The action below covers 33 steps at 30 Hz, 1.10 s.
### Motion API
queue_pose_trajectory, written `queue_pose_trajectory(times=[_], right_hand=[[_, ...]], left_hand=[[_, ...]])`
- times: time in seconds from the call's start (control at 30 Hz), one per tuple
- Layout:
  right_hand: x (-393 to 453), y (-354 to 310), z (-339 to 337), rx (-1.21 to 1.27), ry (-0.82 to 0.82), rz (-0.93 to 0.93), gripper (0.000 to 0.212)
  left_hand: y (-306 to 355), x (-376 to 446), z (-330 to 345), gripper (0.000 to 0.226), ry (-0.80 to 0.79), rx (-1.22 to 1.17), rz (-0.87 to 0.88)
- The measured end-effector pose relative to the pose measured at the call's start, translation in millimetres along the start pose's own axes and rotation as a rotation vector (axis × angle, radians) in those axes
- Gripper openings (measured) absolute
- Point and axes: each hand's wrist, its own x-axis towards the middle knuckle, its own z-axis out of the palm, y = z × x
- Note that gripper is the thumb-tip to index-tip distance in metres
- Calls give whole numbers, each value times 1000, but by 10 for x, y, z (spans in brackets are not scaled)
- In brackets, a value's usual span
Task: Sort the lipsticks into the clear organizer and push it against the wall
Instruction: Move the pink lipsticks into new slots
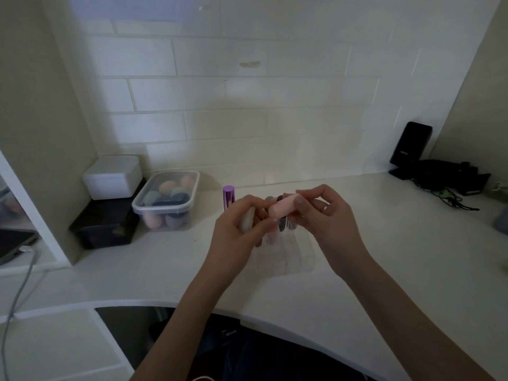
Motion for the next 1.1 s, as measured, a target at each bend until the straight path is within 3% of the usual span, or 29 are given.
queue_pose_trajectory(times=[0.17,0.27,0.37,0.47,0.57,0.9,1.0,1.1], right_hand=[[-6,-26,-19,89,-93,39,17],[52,-43,-65,-55,65,-81,26],[92,-31,-106,-308,149,-216,18],[87,74,-98,-420,74,-239,11],[118,211,-84,-506,37,-258,17],[189,408,-133,-810,-109,-417,6],[75,248,-63,-751,-43,-480,10],[-52,87,56,-541,-128,-357,28]], left_hand=[[-19,25,-1,24,-50,63,53],[-13,7,-24,21,4,73,66],[-21,-25,-54,24,112,101,50],[-48,-38,-53,24,150,82,15],[-41,-46,-14,5,149,64,-19],[-77,-56,0,19,21,102,-3],[-82,-53,2,22,-33,104,4],[-86,-34,46,17,-103,177,74]])
